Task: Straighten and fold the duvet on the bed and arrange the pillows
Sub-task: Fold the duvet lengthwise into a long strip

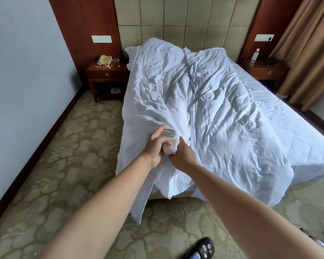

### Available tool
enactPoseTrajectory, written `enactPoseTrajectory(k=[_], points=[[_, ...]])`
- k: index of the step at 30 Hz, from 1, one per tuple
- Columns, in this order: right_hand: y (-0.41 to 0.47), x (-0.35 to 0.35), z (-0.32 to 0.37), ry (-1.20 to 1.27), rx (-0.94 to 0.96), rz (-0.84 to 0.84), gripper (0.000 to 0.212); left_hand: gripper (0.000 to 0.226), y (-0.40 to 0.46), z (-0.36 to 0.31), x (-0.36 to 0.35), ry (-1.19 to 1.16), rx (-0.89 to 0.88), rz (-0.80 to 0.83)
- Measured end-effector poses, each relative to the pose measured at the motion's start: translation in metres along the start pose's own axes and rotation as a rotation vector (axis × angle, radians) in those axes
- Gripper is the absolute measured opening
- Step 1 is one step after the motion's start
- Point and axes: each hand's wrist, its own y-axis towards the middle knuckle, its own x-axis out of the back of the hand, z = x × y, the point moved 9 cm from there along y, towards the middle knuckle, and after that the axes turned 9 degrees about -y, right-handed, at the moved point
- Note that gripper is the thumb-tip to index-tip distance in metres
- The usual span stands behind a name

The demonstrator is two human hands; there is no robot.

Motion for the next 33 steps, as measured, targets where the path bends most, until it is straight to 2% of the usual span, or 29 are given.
enactPoseTrajectory(k=[1, 3, 5, 6, 8, 9, 11, 13, 14, 15, 16, 17, 18, 19, 20, 21, 22, 23, 25, 26, 28, 29, 30, 32, 33], points=[[0.005, 0.0, -0.003, -0.062, -0.023, -0.004, 0.032, 0.047, 0.002, 0.003, 0.01, -0.059, 0.035, -0.042], [0.011, 0.002, -0.005, -0.038, -0.072, -0.006, 0.012, 0.029, 0.004, 0.022, 0.044, -0.001, 0.163, -0.24], [0.012, 0.002, -0.001, 0.051, -0.114, 0.018, 0.008, 0.06, -0.002, 0.045, 0.08, 0.11, 0.287, -0.414], [0.012, 0.002, 0.004, 0.082, -0.115, 0.028, 0.01, 0.068, -0.005, 0.065, 0.097, 0.061, 0.367, -0.457], [0.012, 0.006, 0.011, 0.13, -0.123, 0.02, 0.011, 0.074, -0.016, 0.1, 0.107, -0.105, 0.543, -0.438], [0.012, 0.008, 0.011, 0.155, -0.132, 0.009, 0.012, 0.074, -0.025, 0.103, 0.106, -0.225, 0.57, -0.484], [0.013, 0.011, 0.008, 0.193, -0.134, -0.001, 0.014, 0.079, -0.006, 0.11, 0.132, -0.318, 0.479, -0.574], [0.012, 0.012, 0.004, 0.178, -0.121, 0.015, 0.019, 0.091, 0.021, 0.102, 0.161, -0.205, 0.286, -0.606], [0.012, 0.012, 0.0, 0.176, -0.118, 0.017, 0.024, 0.084, 0.029, 0.097, 0.172, -0.239, 0.283, -0.63], [0.011, 0.01, -0.004, 0.168, -0.119, 0.039, 0.029, 0.066, 0.034, 0.085, 0.188, -0.232, 0.224, -0.713], [0.011, 0.006, -0.007, 0.14, -0.119, 0.081, 0.03, 0.048, 0.038, 0.078, 0.194, -0.291, 0.213, -0.744], [0.01, 0.0, -0.009, 0.07, -0.109, 0.156, 0.031, 0.041, 0.038, 0.055, 0.186, -0.314, 0.145, -0.746], [0.01, -0.008, -0.011, -0.045, -0.077, 0.249, 0.035, 0.032, 0.039, 0.032, 0.178, -0.277, 0.077, -0.741], [0.008, -0.016, -0.011, -0.176, -0.029, 0.334, 0.049, 0.018, 0.037, 0.01, 0.164, -0.211, 0.043, -0.731], [0.006, -0.021, -0.01, -0.29, 0.022, 0.374, 0.075, 0.004, 0.036, -0.006, 0.15, -0.181, 0.024, -0.717], [0.004, -0.023, -0.004, -0.334, 0.07, 0.376, 0.1, 0.01, 0.029, -0.018, 0.134, -0.162, 0.025, -0.697], [0.001, -0.024, 0.008, -0.31, 0.121, 0.358, 0.117, 0.017, 0.023, -0.03, 0.114, -0.126, 0.019, -0.645], [-0.001, -0.025, 0.021, -0.238, 0.177, 0.329, 0.123, 0.018, 0.019, -0.037, 0.094, -0.085, 0.022, -0.597], [-0.004, -0.027, 0.043, -0.085, 0.233, 0.272, 0.115, 0.015, 0.014, -0.037, 0.066, -0.024, 0.039, -0.471], [-0.004, -0.026, 0.046, -0.051, 0.205, 0.237, 0.101, 0.015, 0.01, -0.034, 0.059, 0.001, 0.048, -0.433], [0.002, -0.02, 0.033, -0.038, 0.046, 0.116, 0.052, 0.018, 0.005, -0.026, 0.056, 0.001, 0.06, -0.383], [0.004, -0.014, 0.022, -0.008, -0.046, 0.046, 0.024, 0.019, 0.001, -0.025, 0.057, -0.003, 0.054, -0.388], [0.002, -0.007, 0.014, 0.058, -0.11, -0.003, 0.006, 0.02, -0.003, -0.023, 0.067, 0.003, 0.032, -0.433], [0.001, -0.004, 0.006, 0.232, -0.169, -0.026, 0.021, 0.021, -0.017, -0.016, 0.098, 0.058, -0.008, -0.635], [-0.001, -0.004, 0.009, 0.276, -0.171, -0.013, 0.021, 0.027, -0.027, -0.008, 0.114, 0.072, 0.006, -0.729]])
